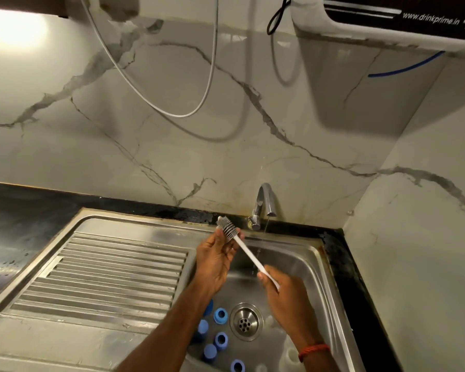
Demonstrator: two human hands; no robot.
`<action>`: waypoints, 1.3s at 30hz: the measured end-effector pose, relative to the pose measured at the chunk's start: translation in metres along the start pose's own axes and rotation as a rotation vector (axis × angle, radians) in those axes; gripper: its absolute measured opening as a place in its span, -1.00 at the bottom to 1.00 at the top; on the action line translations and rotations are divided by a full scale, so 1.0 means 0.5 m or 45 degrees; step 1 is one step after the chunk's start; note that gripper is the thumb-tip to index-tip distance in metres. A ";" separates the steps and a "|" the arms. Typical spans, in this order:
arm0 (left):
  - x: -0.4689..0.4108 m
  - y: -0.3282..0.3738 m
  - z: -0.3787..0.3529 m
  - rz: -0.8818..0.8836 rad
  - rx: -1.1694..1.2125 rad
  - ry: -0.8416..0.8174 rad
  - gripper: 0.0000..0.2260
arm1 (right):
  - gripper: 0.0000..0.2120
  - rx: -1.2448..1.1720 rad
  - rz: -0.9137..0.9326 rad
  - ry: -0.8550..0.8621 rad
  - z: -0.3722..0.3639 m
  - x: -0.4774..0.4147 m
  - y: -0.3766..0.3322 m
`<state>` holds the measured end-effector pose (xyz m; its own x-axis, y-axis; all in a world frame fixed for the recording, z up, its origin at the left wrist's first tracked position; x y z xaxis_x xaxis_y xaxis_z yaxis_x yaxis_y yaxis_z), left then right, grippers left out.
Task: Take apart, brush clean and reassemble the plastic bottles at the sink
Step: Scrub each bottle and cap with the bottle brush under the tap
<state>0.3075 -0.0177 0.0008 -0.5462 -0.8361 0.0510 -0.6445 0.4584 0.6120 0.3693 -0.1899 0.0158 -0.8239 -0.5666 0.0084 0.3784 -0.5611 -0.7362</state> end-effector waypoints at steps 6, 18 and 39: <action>-0.017 0.014 -0.006 -0.044 0.052 0.044 -0.68 | -0.83 -0.042 0.012 -0.083 -0.001 -0.006 0.008; -0.033 0.026 0.005 -0.064 0.058 -0.003 -0.69 | -0.81 -0.054 -0.022 -0.080 -0.002 0.005 0.017; -0.018 0.058 0.027 -0.413 -0.896 -0.208 -0.75 | -0.86 0.060 -0.016 -0.033 0.066 -0.004 0.007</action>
<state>0.2865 0.0074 0.0075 -0.4960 -0.8154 -0.2985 -0.3250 -0.1445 0.9346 0.3864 -0.2107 0.0358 -0.8176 -0.5747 0.0356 0.3881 -0.5957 -0.7033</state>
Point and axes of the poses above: each hand's wrist, its own x-axis away from the middle knuckle, its own z-axis out of the back of the hand, y = z × x, the point moved 4 cm from there along -x, towards the middle knuckle, and after that the axes turned 15 degrees about -z, right-handed, at the moved point
